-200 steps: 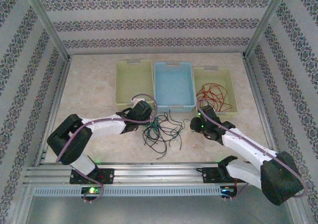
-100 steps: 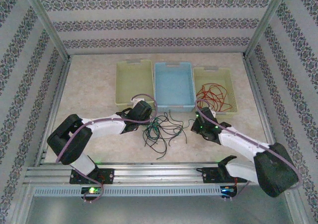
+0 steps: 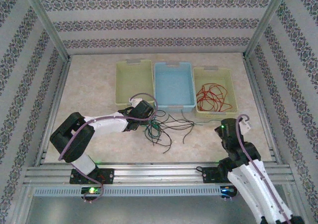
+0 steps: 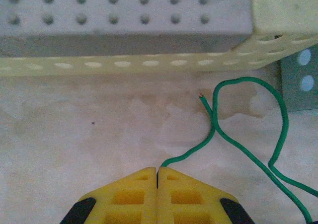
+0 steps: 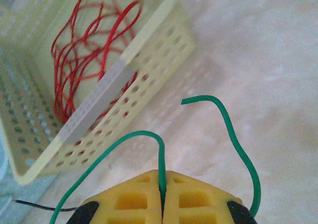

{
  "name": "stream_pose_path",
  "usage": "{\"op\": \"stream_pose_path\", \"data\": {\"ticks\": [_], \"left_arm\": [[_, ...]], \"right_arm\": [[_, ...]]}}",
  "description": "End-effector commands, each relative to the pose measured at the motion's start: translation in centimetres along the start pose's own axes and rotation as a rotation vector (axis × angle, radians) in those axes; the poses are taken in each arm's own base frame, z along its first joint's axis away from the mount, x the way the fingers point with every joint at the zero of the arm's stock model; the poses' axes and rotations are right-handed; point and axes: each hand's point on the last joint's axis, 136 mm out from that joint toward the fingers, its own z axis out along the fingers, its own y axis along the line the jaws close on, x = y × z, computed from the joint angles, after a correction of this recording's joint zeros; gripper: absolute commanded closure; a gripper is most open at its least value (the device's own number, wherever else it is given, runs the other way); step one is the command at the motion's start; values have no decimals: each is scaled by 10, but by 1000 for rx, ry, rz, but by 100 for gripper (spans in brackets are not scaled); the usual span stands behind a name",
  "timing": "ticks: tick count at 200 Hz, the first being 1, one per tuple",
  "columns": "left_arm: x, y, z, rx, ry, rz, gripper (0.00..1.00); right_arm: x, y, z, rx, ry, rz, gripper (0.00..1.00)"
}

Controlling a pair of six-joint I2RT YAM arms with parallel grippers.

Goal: Untangle the cables

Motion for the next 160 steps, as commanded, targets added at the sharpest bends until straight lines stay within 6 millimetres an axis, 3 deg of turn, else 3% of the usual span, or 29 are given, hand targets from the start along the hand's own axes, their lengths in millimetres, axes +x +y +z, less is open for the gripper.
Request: {"op": "stream_pose_path", "data": {"ticks": [1, 29, 51, 71, 102, 160], "left_arm": [[9, 27, 3, -119, 36, 4, 100], [10, 33, 3, -136, 39, -4, 100], [10, 28, 4, -107, 40, 9, 100], [8, 15, 4, -44, 37, 24, 100], [3, -10, 3, 55, 20, 54, 100], [5, -26, 4, 84, 28, 99, 100]], "right_arm": [[-26, -22, -20, 93, -100, 78, 100], [-48, -17, -34, 96, -160, 86, 100], [-41, 1, -28, 37, -97, 75, 100], [-18, 22, -14, -39, 38, 59, 100], [25, 34, 5, -82, 185, 47, 100], [94, 39, 5, -79, 448, -102, 100]]}}
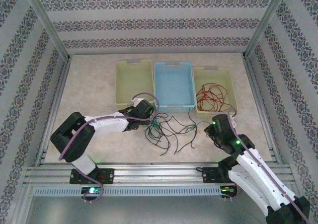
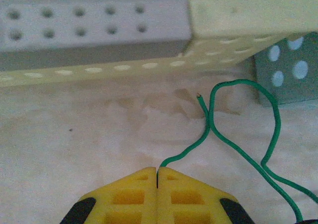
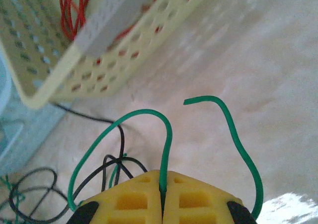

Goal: Untangle the cables

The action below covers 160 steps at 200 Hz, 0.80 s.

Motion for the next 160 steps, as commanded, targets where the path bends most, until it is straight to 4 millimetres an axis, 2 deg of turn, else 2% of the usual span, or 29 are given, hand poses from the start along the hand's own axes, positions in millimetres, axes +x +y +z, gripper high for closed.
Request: {"op": "stream_pose_path", "data": {"ticks": [1, 49, 73, 95, 121, 143, 160], "left_arm": [[6, -11, 5, 28, 25, 44, 100], [6, -14, 8, 29, 32, 40, 100], [6, -13, 7, 27, 30, 43, 100], [6, -12, 6, 27, 30, 43, 100], [6, -13, 4, 43, 23, 41, 100], [4, -15, -1, 66, 8, 37, 96], [-1, -17, -7, 87, -17, 37, 92]], "right_arm": [[21, 8, 4, -27, 105, -8, 100], [23, 25, -9, -46, 179, -40, 100], [5, 46, -24, -84, 98, -121, 100], [-21, 78, -36, -144, -1, -154, 100], [-54, 127, -42, -229, -126, -185, 100], [-78, 162, -32, -261, -207, -202, 100], [-90, 191, -14, -282, -219, -211, 100]]}}
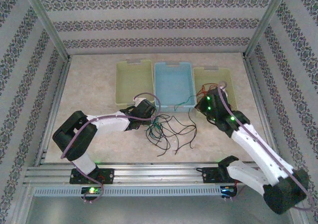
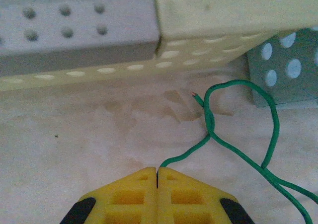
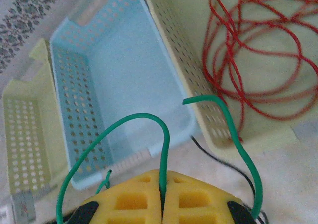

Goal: Untangle the cables

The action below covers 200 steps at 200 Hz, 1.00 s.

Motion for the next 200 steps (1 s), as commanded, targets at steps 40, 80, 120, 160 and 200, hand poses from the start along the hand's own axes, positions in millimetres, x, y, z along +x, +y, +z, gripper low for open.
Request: {"op": "stream_pose_path", "data": {"ticks": [40, 80, 120, 160, 200], "left_arm": [[-21, -18, -31, 111, -80, 23, 82], [-31, -21, -46, 166, -110, -2, 52], [-24, -12, -52, 179, -88, -14, 42], [-13, 2, -47, 154, -26, -10, 56], [-5, -1, -36, 180, 27, -2, 59]], "right_arm": [[-50, 72, 89, -75, -75, -95, 99], [-28, 94, 106, -121, 6, -156, 54], [21, 100, 79, -174, 110, -323, 50], [54, 83, 55, -182, 156, -408, 50], [70, 72, 52, -154, 184, -447, 49]]}}
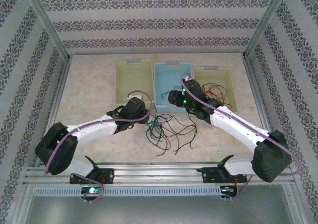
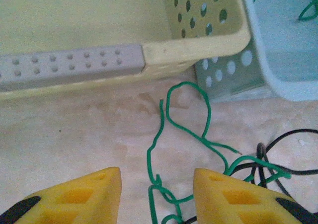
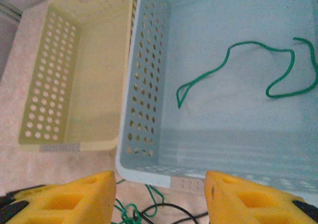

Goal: Untangle the cables

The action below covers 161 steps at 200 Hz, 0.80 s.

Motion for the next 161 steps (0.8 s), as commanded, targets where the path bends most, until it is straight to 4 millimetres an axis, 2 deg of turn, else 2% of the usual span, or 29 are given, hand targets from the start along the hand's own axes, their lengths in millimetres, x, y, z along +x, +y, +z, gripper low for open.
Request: {"op": "stream_pose_path", "data": {"ticks": [1, 24, 44, 64, 88, 120, 161], "left_arm": [[11, 2, 6, 11, 65, 19, 59], [24, 3, 18, 5, 132, 43, 63], [31, 0, 18, 28, 159, 59, 66], [28, -1, 11, 41, 141, 64, 71], [24, -1, 5, 47, 119, 55, 80], [19, -1, -2, 43, 102, 51, 96], [9, -7, -15, 72, 68, 46, 100]], "right_arm": [[15, -8, 0, 34, 36, -37, 49], [15, -9, 1, 39, 34, -36, 50], [13, -8, 2, 45, 36, -45, 50], [14, -5, 2, 43, 36, -59, 49], [25, -1, 5, 37, 64, -89, 49], [52, 11, 10, 5, 142, -167, 49], [103, 20, 28, -32, 315, -276, 49]]}}
